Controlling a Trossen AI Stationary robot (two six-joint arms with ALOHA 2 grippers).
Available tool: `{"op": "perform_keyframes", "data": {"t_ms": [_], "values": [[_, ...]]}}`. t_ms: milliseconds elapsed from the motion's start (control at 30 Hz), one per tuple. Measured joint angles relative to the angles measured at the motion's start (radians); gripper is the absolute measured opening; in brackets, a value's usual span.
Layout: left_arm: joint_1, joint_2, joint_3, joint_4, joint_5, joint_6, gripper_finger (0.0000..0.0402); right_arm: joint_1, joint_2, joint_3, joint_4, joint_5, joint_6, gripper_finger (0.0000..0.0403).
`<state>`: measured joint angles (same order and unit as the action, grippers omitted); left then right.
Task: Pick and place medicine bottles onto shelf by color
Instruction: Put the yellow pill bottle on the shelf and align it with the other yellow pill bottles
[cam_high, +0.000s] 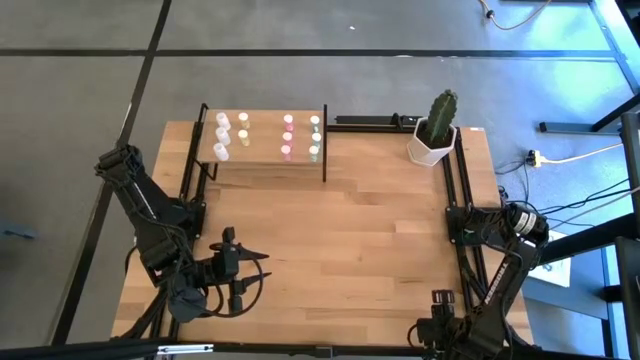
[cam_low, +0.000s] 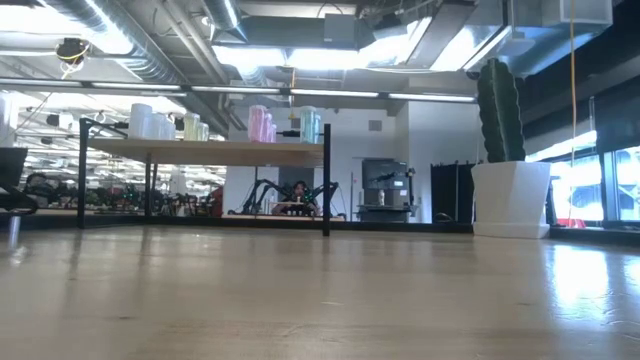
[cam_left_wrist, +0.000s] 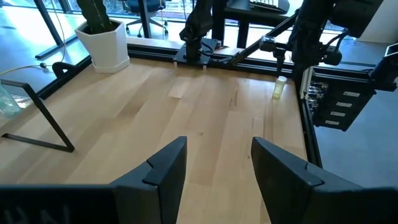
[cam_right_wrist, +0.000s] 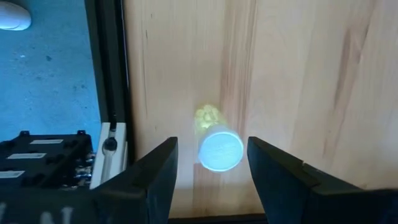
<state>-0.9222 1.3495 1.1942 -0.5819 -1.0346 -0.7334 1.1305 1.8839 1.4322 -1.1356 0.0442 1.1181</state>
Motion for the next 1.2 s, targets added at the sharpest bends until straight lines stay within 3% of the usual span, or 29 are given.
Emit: {"op": "perform_keyframes", "data": {"t_ms": [867, 1200], "values": [[0.0, 0.0, 0.0, 0.0, 0.0, 0.0, 0.0173, 0.003, -0.001, -0.098, 0.055, -0.012, -0.001, 0.0193], [0.0, 0.0, 0.0, 0.0, 0.0, 0.0, 0.0173, 0.003, -0.001, -0.098, 0.1, -0.01, -0.002, 0.0117]]}}
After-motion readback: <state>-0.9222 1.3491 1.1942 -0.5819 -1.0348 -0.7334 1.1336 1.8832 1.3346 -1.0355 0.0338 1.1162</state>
